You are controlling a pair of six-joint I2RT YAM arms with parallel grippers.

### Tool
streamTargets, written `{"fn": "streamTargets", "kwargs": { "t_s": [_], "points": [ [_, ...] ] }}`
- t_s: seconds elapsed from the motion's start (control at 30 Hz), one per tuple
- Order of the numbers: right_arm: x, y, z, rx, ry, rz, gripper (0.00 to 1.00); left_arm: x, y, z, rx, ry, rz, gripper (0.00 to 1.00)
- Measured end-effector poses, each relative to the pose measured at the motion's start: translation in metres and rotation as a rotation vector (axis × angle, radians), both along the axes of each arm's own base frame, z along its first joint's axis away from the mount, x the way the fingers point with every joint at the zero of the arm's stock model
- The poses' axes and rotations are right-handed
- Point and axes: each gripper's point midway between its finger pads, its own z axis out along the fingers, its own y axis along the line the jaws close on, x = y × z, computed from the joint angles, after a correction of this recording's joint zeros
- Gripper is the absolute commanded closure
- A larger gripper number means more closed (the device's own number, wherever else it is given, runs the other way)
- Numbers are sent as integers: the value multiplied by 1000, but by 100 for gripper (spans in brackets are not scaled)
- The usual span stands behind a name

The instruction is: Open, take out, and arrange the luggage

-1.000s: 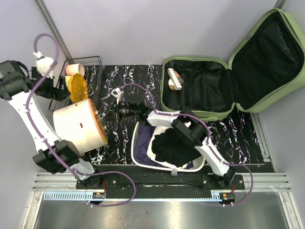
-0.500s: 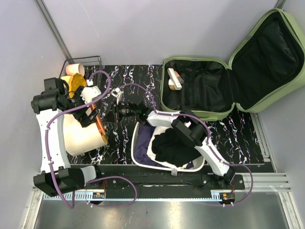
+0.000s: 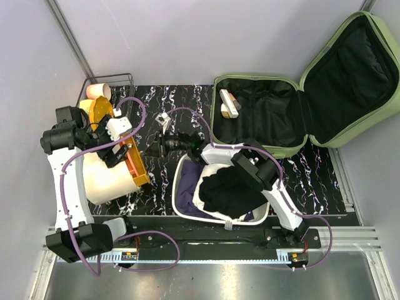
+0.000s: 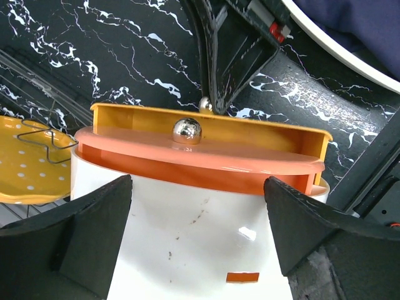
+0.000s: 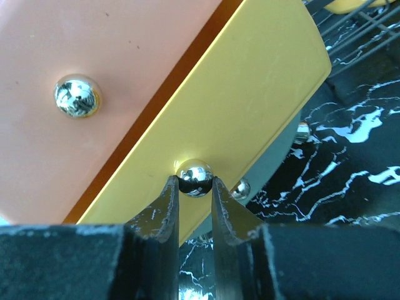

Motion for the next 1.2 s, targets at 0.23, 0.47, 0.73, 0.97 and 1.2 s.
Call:
{"fn": "streamTargets", "kwargs": {
  "t_s": [0.23,0.47,0.73,0.97,1.2],
  "points": [
    [10,-19,0,-9,-4,-10,100,0,0,1,-15,-7,-11,9],
    [10,-22,0,-9,-16,-12,100,12,11,16,-56,31,50,7],
    [10,-22,0,-9,-17,-12,100,48,35,63,31,-109,117,13],
    [10,-22,0,-9,-20,-12,100,47,-6,41,-25,8,60,24],
    [10,-22,0,-10,-23,-13,100,50,-3,-2,85,156,76,32]
  ]
}}
